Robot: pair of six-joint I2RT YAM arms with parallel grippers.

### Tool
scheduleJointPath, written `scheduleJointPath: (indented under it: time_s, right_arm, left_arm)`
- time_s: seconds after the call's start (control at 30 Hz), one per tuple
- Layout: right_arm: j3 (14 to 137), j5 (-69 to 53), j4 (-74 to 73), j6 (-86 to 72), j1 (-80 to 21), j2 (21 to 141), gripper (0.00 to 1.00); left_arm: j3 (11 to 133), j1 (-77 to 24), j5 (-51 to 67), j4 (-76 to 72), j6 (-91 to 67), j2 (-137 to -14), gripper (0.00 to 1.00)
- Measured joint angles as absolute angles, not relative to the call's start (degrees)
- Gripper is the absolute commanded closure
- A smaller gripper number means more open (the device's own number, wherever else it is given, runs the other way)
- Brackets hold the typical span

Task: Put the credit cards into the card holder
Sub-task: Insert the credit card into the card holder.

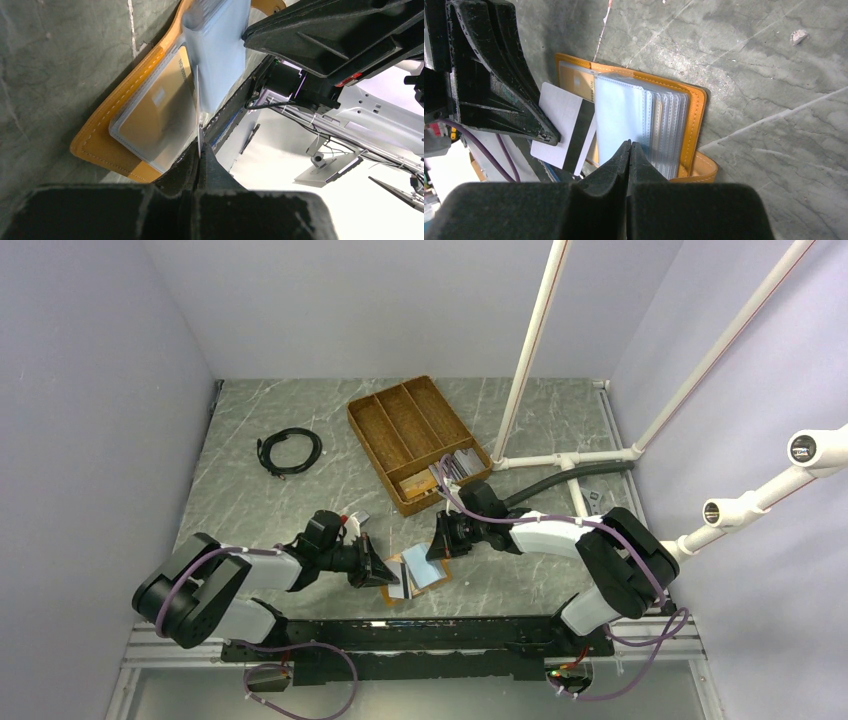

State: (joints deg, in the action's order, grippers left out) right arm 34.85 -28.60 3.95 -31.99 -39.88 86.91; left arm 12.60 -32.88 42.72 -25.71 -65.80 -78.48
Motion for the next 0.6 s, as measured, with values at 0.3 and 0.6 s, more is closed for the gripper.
scheduleJointPath:
  time_s: [0.3, 0.6]
  right_arm:
    - [34.85, -28.97, 4.03, -31.97, -39.83, 87.05, 1.00]
    - [34.85, -29.02, 4.03, -31.92, -39.83, 87.07, 1.00]
  left_arm:
    - [12.64, -33.06, 42.22, -22.92, -65.56, -74.52, 1.00]
    - [12.84, -33.10, 42.15, -22.50, -65.65, -75.53, 1.00]
